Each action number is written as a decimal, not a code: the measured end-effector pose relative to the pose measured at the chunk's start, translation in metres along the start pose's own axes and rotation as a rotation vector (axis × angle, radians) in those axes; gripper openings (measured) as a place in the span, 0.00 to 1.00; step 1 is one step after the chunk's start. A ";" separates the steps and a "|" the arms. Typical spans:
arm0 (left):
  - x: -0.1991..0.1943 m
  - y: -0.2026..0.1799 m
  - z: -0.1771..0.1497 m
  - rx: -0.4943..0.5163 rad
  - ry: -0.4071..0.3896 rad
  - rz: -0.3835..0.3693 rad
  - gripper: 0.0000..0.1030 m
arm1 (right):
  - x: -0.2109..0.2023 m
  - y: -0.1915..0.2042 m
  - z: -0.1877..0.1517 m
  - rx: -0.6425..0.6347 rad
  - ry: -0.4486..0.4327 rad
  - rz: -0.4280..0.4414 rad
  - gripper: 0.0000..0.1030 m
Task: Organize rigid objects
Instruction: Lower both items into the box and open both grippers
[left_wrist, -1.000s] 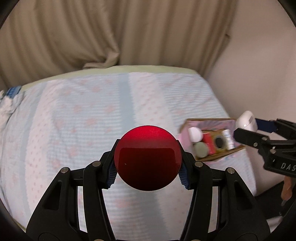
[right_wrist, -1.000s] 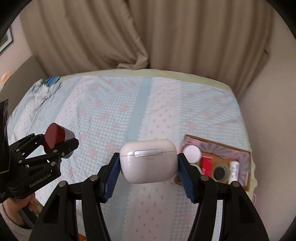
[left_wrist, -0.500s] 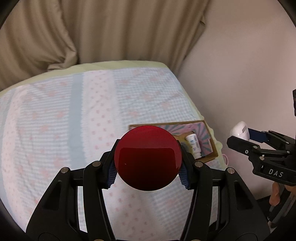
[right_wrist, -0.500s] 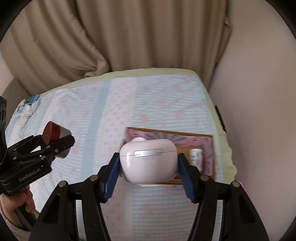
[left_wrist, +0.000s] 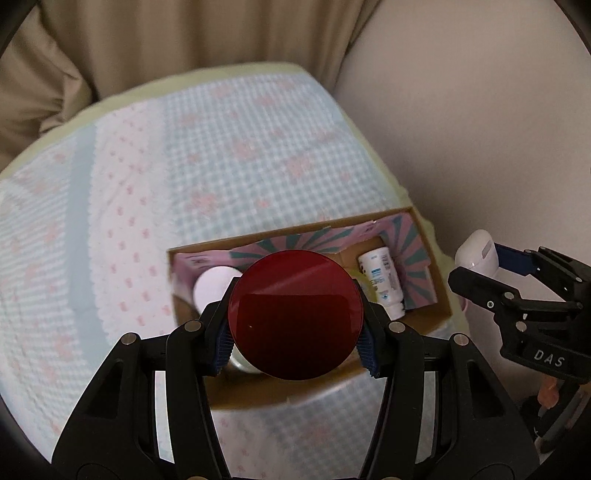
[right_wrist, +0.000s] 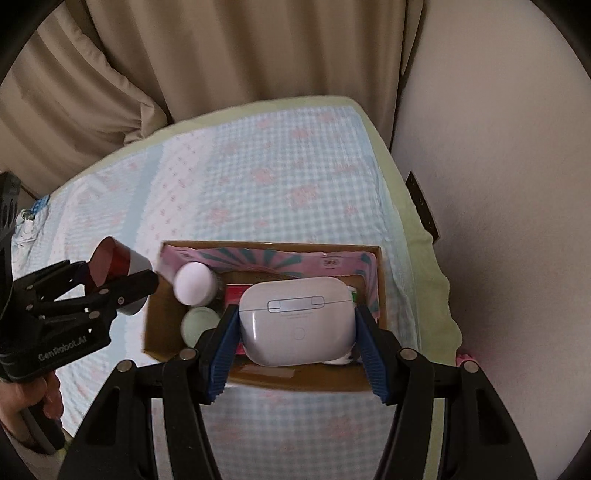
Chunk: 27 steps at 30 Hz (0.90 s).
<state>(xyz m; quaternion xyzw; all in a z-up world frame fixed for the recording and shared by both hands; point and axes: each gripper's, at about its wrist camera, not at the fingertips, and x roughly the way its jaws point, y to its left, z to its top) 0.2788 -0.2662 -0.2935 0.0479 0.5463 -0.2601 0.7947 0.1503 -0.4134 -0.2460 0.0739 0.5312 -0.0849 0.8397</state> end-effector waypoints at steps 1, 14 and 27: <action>0.015 -0.002 0.003 0.006 0.022 0.003 0.49 | 0.008 -0.004 0.001 -0.001 0.008 0.004 0.55; 0.134 -0.016 0.008 0.110 0.230 0.009 0.49 | 0.121 -0.043 0.027 0.057 0.156 0.102 0.55; 0.157 -0.030 0.004 0.239 0.293 0.027 0.56 | 0.162 -0.048 0.029 0.156 0.220 0.181 0.55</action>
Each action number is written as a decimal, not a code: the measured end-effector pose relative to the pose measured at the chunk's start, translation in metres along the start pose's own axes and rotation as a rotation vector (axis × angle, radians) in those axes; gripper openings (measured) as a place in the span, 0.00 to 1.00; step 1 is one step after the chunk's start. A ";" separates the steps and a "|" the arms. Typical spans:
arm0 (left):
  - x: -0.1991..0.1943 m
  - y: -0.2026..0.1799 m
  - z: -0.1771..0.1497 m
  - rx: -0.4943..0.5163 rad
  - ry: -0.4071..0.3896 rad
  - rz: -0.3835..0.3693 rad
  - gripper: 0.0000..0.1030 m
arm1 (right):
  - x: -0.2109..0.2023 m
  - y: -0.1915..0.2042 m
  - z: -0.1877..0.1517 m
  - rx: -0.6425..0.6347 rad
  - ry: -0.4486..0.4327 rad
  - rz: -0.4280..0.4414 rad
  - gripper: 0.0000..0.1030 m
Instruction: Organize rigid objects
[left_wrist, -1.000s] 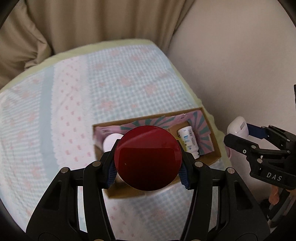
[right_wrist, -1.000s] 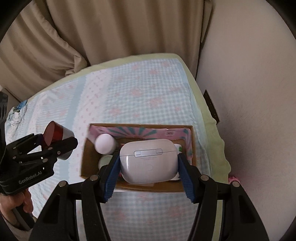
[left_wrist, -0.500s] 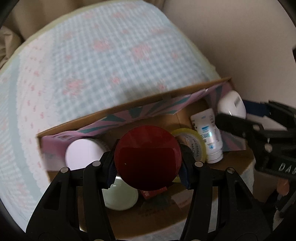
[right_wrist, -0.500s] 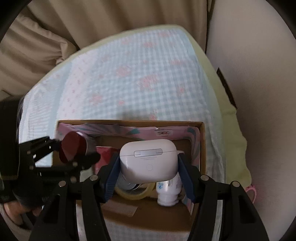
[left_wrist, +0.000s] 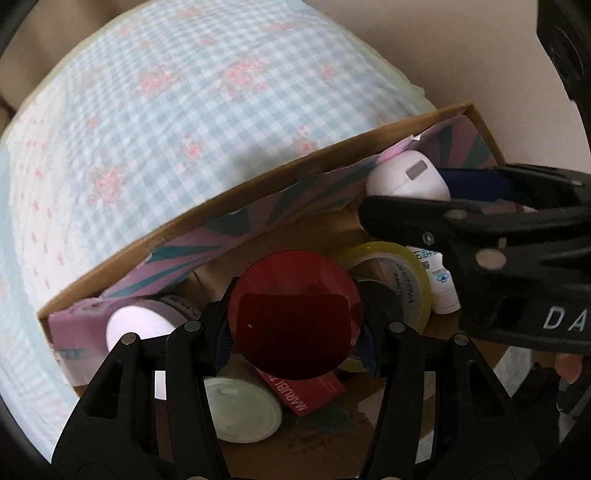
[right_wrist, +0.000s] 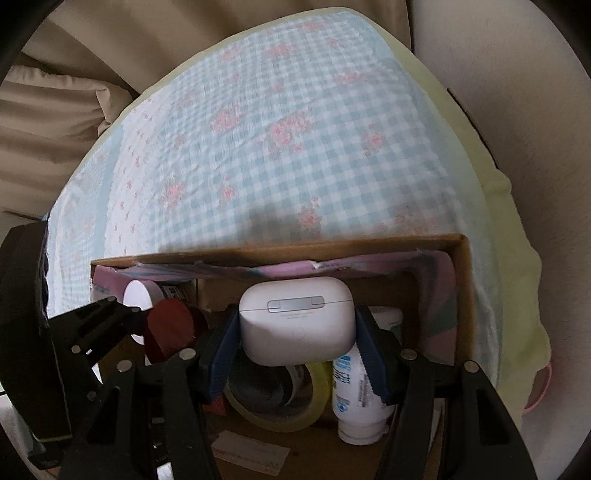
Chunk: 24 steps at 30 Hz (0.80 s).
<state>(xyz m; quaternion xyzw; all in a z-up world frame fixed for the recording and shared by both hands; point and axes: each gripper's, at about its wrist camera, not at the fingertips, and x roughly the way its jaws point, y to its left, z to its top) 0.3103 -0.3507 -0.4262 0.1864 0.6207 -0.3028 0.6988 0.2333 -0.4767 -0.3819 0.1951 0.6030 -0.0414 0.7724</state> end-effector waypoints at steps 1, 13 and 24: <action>-0.001 -0.002 0.000 0.009 0.001 0.018 0.94 | 0.000 -0.001 0.001 0.009 -0.004 0.010 0.56; -0.026 0.007 -0.001 -0.019 -0.051 0.041 1.00 | 0.003 0.021 -0.001 -0.036 0.031 0.105 1.00; -0.054 0.000 -0.018 -0.013 -0.084 0.055 1.00 | -0.023 0.029 -0.013 -0.038 -0.007 0.089 1.00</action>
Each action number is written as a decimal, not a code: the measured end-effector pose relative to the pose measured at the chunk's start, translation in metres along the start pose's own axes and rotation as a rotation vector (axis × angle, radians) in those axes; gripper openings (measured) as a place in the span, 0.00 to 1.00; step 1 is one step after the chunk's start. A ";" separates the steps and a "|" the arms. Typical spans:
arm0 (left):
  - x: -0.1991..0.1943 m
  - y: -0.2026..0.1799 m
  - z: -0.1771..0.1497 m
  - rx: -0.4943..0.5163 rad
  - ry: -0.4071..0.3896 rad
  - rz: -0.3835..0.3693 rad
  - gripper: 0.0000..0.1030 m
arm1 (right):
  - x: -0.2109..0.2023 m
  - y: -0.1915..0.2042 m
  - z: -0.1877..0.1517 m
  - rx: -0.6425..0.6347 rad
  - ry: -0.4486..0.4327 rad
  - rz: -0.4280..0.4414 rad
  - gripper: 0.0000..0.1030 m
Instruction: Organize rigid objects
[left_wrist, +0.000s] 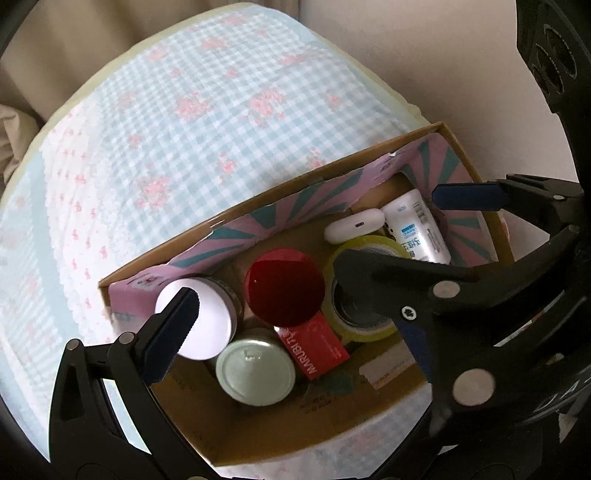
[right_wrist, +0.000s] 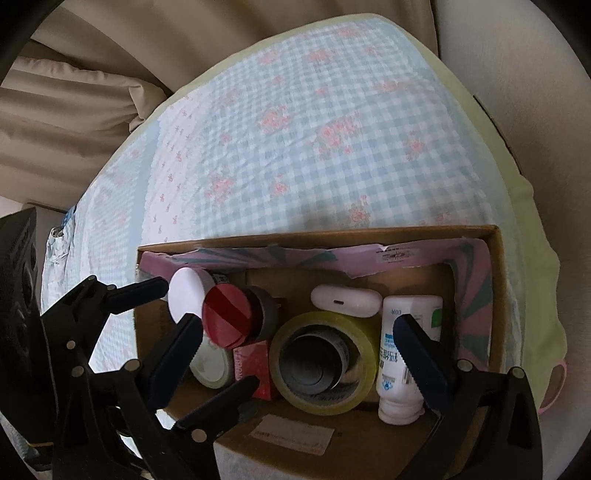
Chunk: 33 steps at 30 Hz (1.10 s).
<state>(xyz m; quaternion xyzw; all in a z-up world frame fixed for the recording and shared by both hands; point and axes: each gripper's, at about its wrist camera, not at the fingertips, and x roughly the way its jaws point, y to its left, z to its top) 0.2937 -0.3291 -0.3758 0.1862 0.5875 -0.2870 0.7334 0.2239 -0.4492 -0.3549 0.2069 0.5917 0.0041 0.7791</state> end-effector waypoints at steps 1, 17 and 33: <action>-0.006 0.000 -0.003 0.001 -0.010 0.001 1.00 | -0.003 0.002 -0.001 -0.002 -0.006 -0.001 1.00; -0.195 0.026 -0.088 -0.116 -0.206 0.055 1.00 | -0.124 0.088 -0.052 -0.060 -0.170 -0.057 1.00; -0.432 0.102 -0.266 -0.394 -0.590 0.290 1.00 | -0.273 0.272 -0.155 -0.268 -0.440 -0.265 1.00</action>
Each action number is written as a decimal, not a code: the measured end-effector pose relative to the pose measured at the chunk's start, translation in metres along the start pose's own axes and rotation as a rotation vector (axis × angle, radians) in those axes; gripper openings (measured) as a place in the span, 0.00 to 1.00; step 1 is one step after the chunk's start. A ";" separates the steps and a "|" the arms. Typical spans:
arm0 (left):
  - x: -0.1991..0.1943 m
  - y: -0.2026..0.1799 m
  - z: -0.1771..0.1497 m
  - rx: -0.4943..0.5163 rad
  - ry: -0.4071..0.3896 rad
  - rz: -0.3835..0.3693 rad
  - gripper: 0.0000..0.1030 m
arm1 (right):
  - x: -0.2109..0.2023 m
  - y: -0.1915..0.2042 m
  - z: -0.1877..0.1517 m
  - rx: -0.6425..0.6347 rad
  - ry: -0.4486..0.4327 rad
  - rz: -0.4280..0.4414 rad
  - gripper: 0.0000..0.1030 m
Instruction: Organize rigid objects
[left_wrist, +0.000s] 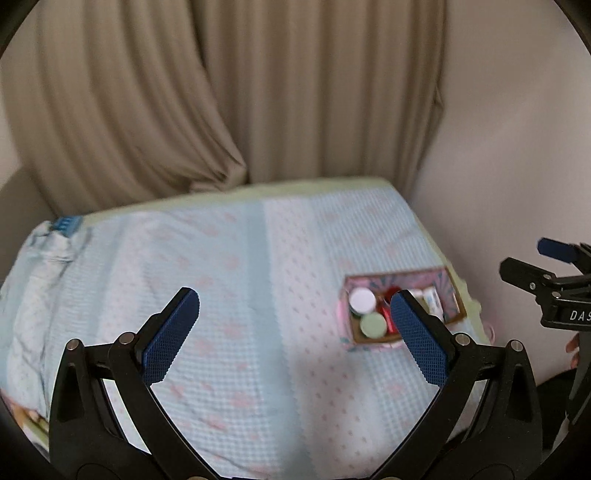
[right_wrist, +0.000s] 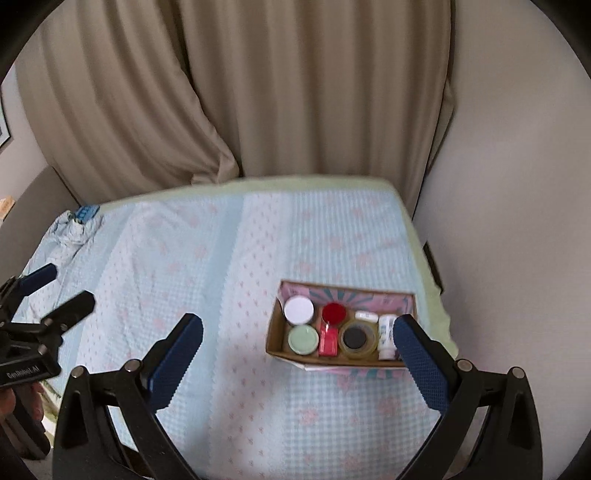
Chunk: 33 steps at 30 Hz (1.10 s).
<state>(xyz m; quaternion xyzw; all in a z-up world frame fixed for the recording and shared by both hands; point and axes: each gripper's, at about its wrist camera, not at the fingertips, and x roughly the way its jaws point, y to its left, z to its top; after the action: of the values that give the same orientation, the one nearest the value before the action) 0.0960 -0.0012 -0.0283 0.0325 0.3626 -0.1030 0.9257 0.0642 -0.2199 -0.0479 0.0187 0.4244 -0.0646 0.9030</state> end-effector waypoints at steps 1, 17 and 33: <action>-0.012 0.008 -0.001 -0.008 -0.026 0.012 1.00 | -0.009 0.006 0.000 -0.004 -0.021 -0.008 1.00; -0.094 0.066 -0.019 -0.067 -0.250 0.078 1.00 | -0.072 0.061 -0.016 0.003 -0.165 -0.065 1.00; -0.087 0.068 -0.017 -0.078 -0.222 0.073 1.00 | -0.070 0.068 -0.013 -0.010 -0.177 -0.094 1.00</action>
<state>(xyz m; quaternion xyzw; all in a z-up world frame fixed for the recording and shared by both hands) 0.0370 0.0817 0.0173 -0.0020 0.2604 -0.0582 0.9637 0.0187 -0.1442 -0.0035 -0.0116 0.3437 -0.1059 0.9330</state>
